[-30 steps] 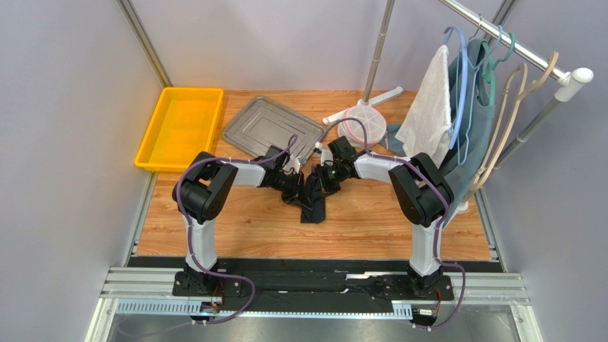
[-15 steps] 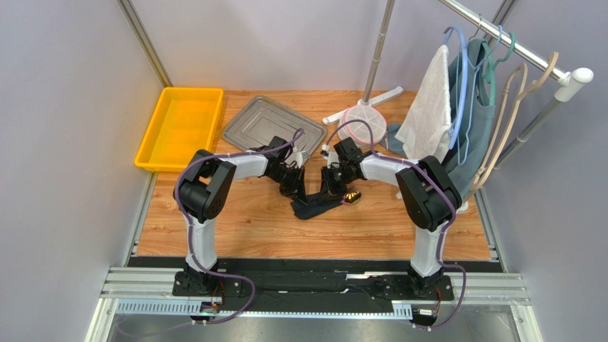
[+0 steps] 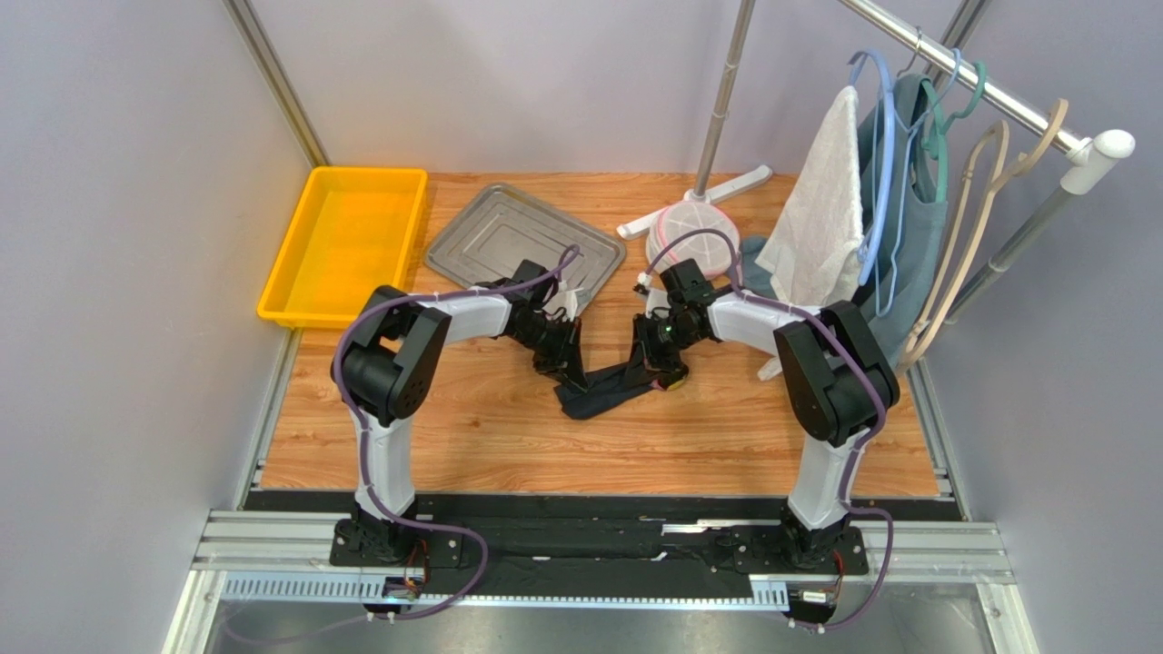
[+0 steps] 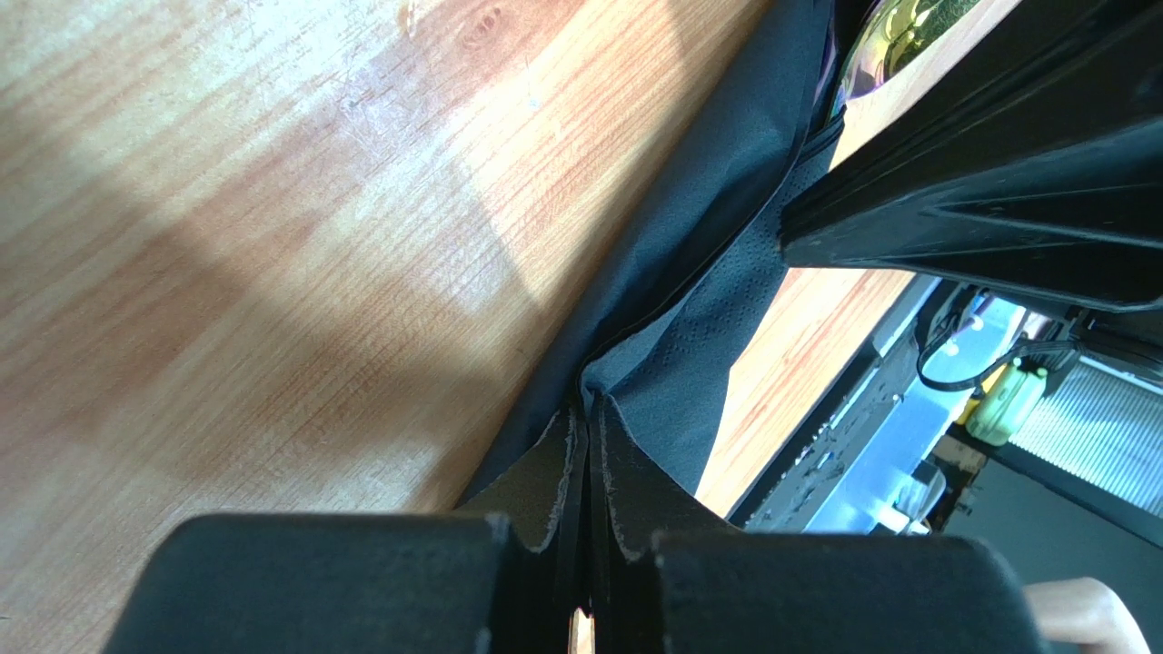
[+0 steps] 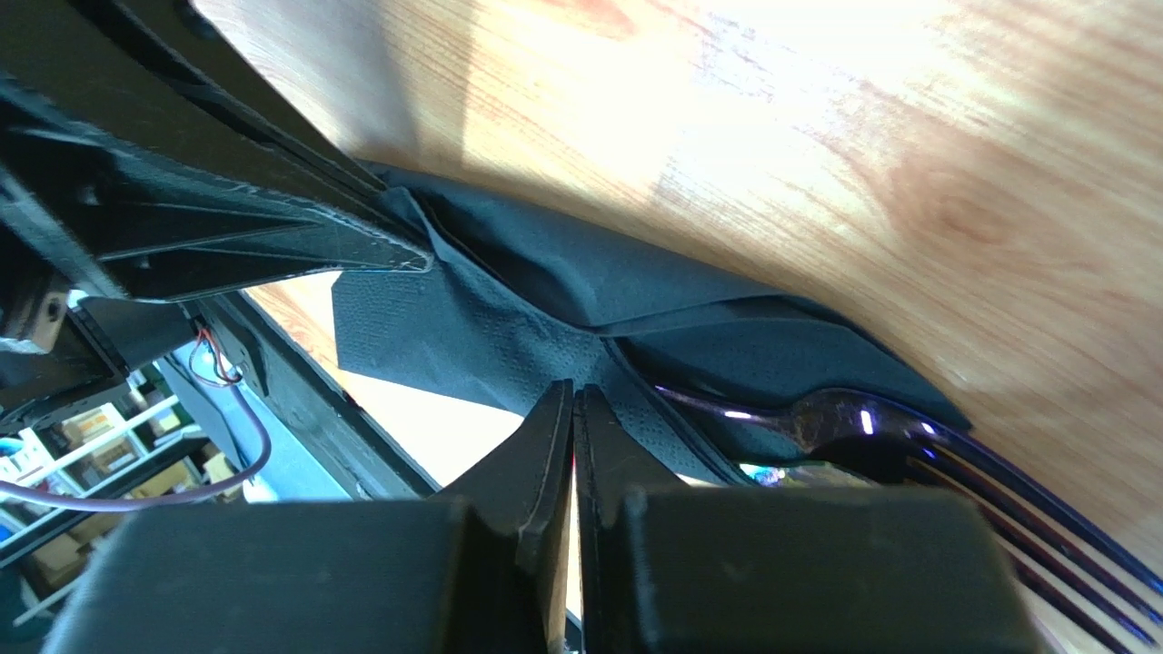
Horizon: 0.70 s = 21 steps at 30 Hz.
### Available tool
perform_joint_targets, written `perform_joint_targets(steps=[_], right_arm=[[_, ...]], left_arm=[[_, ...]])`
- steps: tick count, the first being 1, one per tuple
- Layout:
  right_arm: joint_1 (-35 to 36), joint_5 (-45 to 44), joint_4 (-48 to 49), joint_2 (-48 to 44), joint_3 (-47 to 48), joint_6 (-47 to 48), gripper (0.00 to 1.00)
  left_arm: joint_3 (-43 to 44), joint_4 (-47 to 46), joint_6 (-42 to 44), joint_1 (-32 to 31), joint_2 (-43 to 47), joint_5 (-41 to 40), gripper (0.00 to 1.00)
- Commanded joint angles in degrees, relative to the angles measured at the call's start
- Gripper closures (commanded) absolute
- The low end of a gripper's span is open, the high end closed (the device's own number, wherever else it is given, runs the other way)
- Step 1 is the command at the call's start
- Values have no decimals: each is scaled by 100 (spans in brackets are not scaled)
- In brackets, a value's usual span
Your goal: Place the utensils on the paper napkin and roll it up
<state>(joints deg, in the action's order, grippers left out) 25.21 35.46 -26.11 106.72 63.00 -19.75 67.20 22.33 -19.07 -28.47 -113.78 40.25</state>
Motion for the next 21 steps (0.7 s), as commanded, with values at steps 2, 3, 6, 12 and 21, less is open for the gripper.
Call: perform_joint_targets(steps=[2, 3, 6, 12, 21], right_arm=[[45, 84, 141, 270, 28, -47, 95], [45, 23, 141, 306, 28, -55, 95], [71, -83, 97, 455, 54, -29, 98], [89, -382, -61, 649, 81, -3, 100], [98, -610, -79, 693, 54, -64, 100]], left_arm=[[-23, 114, 246, 70, -233, -711, 97], [-31, 114, 237, 70, -233, -703, 97], [-23, 105, 211, 70, -198, -668, 97], [-40, -53, -96, 61, 206, -212, 97], [-101, -281, -632, -273, 839, 377, 98]])
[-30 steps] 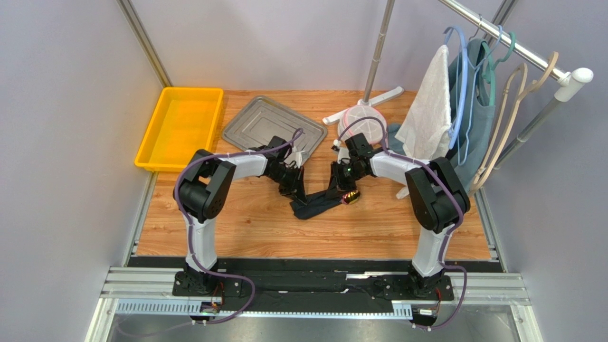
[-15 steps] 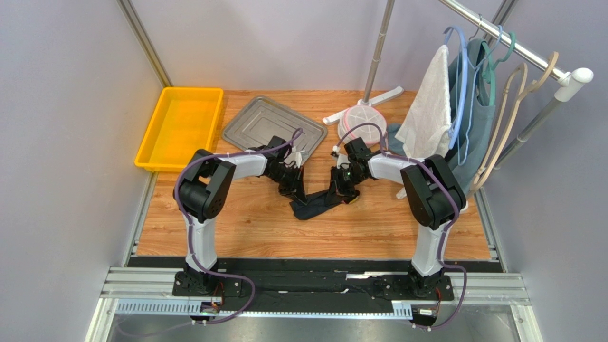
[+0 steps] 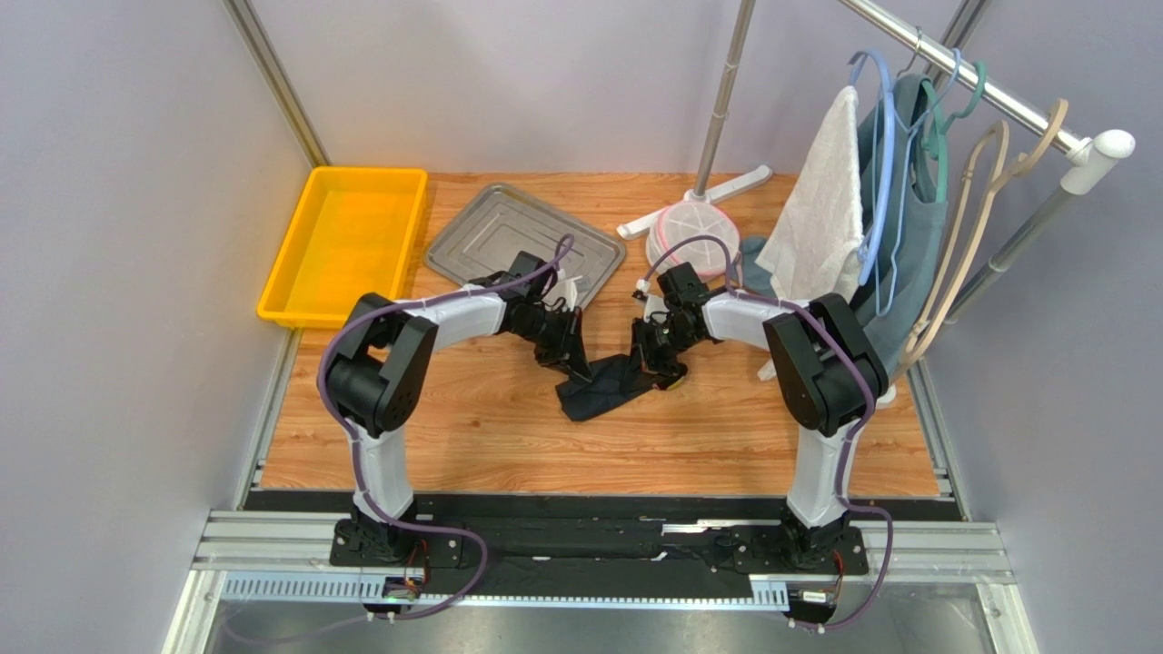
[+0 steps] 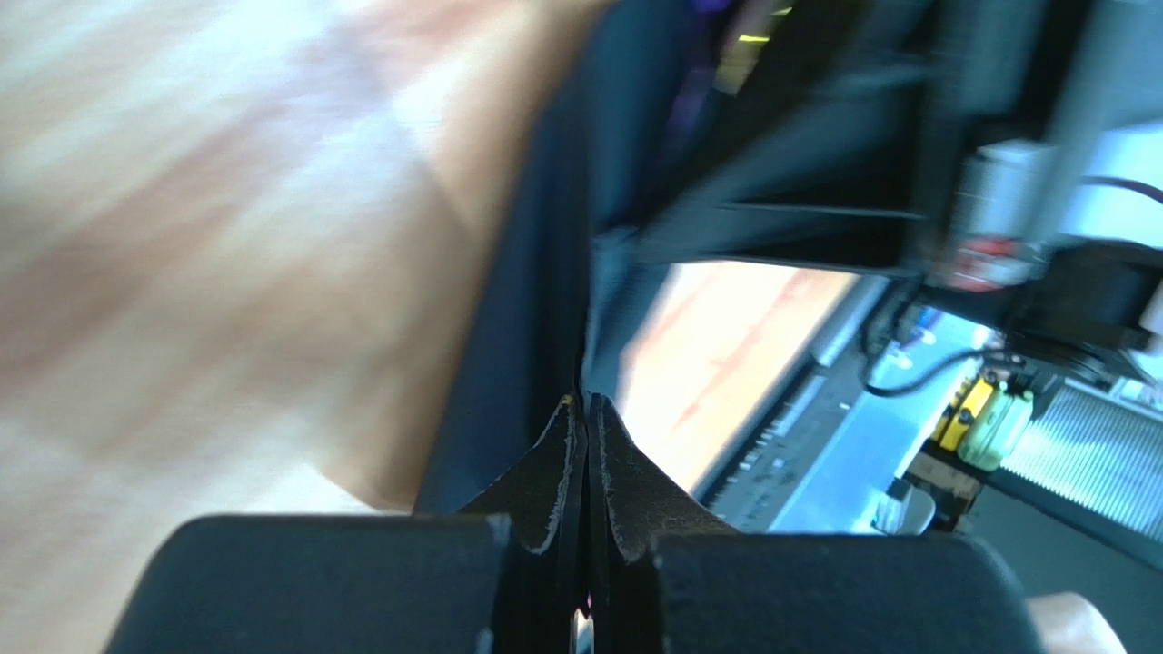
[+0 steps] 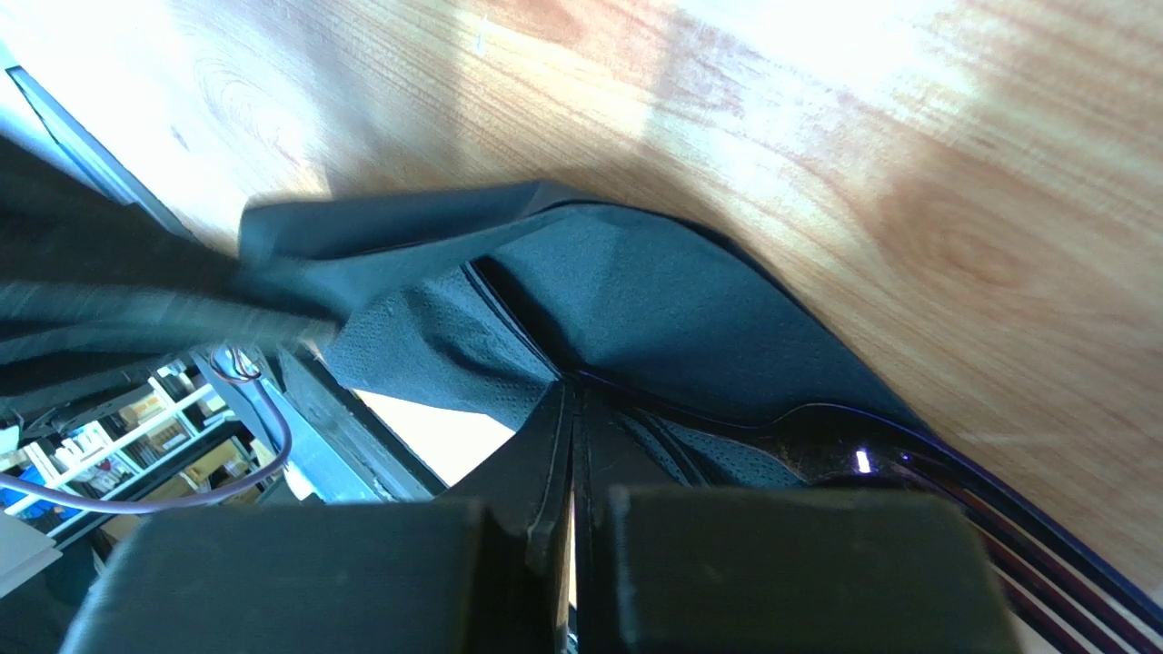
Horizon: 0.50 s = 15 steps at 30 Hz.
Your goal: Place the utensils on the paper napkin and roll it up
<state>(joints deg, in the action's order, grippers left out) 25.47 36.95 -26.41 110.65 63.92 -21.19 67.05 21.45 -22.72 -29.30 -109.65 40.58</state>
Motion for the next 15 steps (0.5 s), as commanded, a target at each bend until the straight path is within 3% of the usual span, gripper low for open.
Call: perform_joint_targets(steps=[1, 15], right_arm=[[72, -777, -57, 308, -38, 63, 100], [72, -874, -48, 343, -64, 10, 100]], left_arm=[[-139, -272, -372, -208, 453, 398, 98], [-1106, -1723, -1120, -542, 330, 1128, 99]])
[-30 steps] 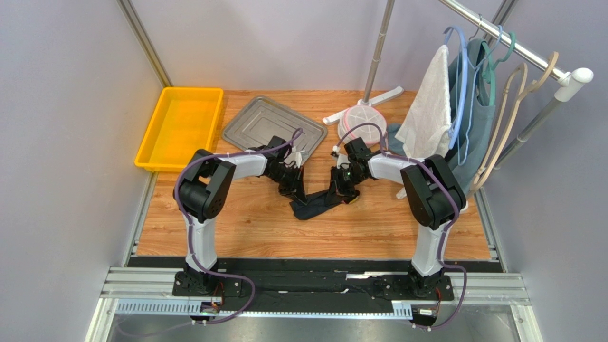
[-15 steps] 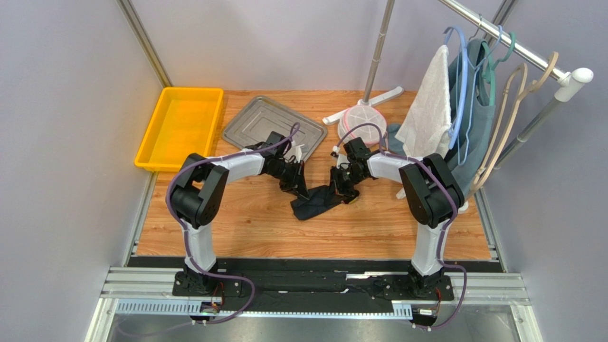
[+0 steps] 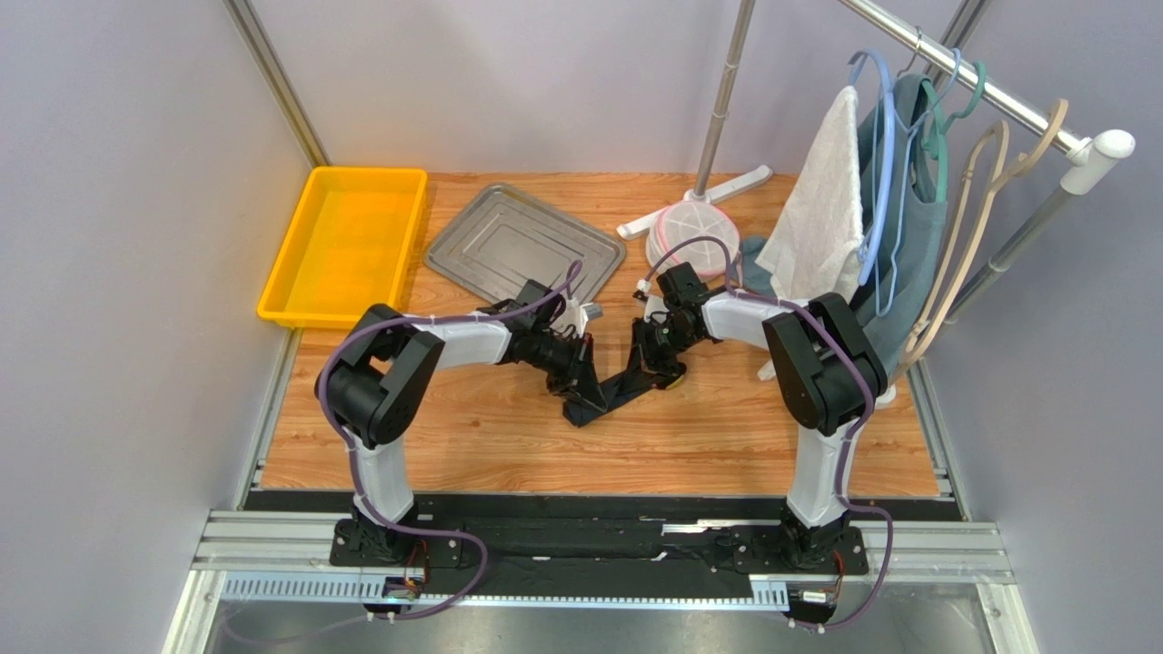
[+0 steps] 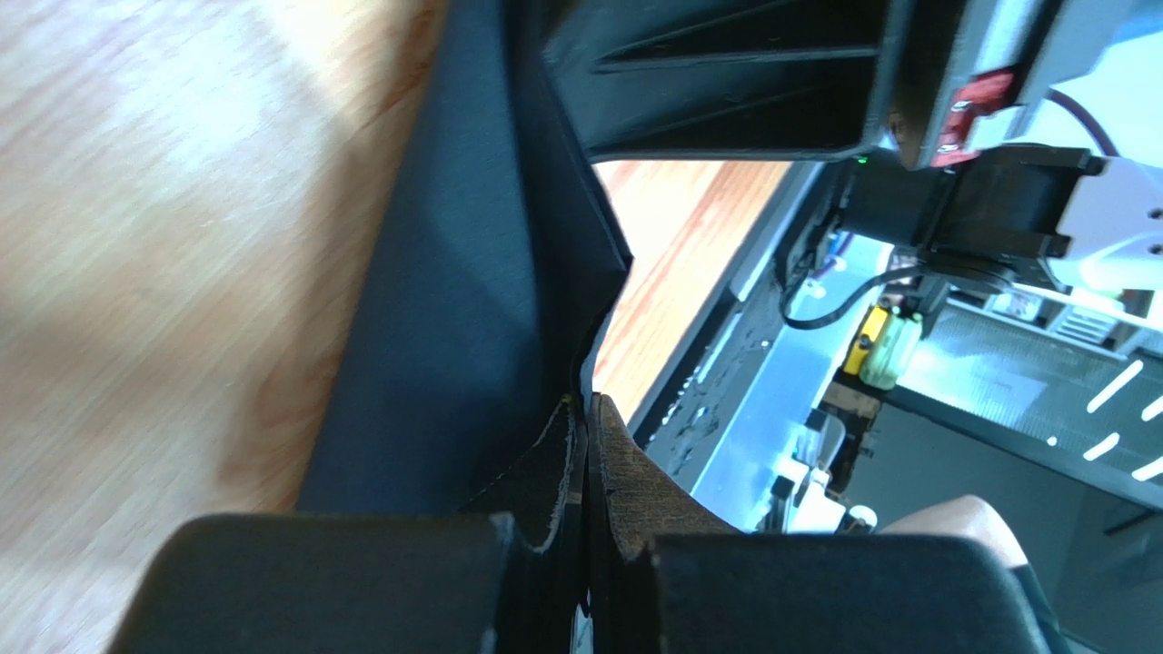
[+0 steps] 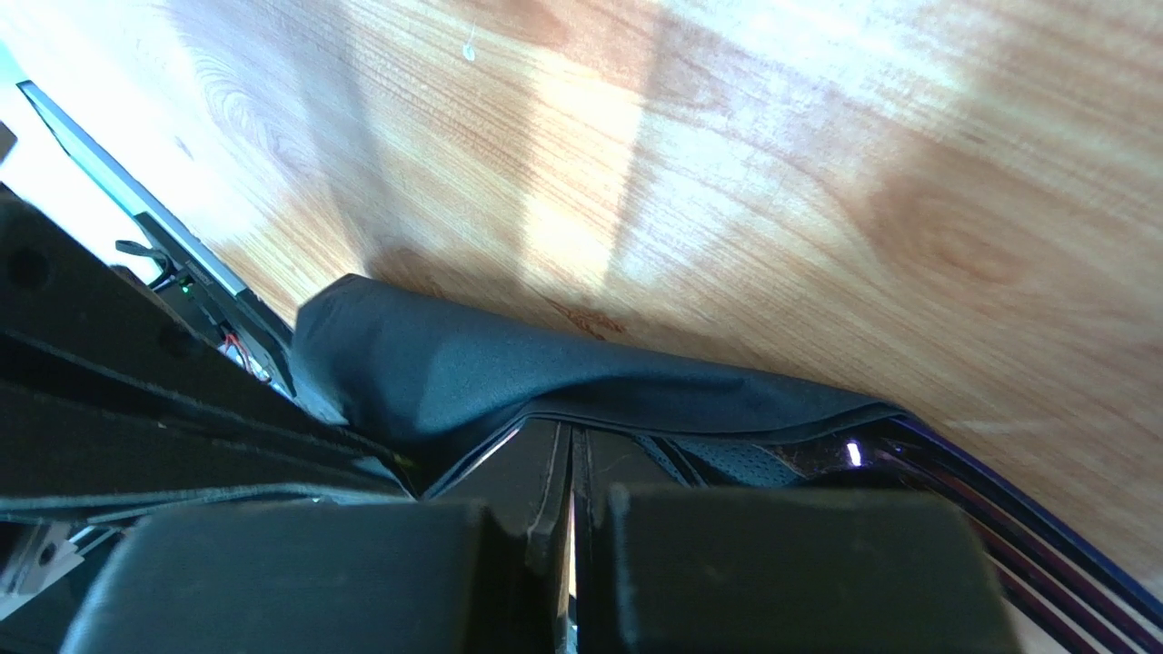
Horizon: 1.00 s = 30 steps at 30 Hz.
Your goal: Place the utensils on the paper napkin and roll it up
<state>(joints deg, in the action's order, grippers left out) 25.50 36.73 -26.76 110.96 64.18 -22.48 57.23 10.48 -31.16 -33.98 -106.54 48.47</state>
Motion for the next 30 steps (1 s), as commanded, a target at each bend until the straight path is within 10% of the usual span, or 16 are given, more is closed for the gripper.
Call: perform_joint_targets(steps=[1, 30], right_arm=[[70, -869, -13, 313, -90, 130, 100], [-229, -263, -1577, -1006, 806, 1378, 89]], left_arm=[[-159, -783, -312, -83, -50, 347, 99], [-538, -1172, -172, 23, -1334, -179, 100]])
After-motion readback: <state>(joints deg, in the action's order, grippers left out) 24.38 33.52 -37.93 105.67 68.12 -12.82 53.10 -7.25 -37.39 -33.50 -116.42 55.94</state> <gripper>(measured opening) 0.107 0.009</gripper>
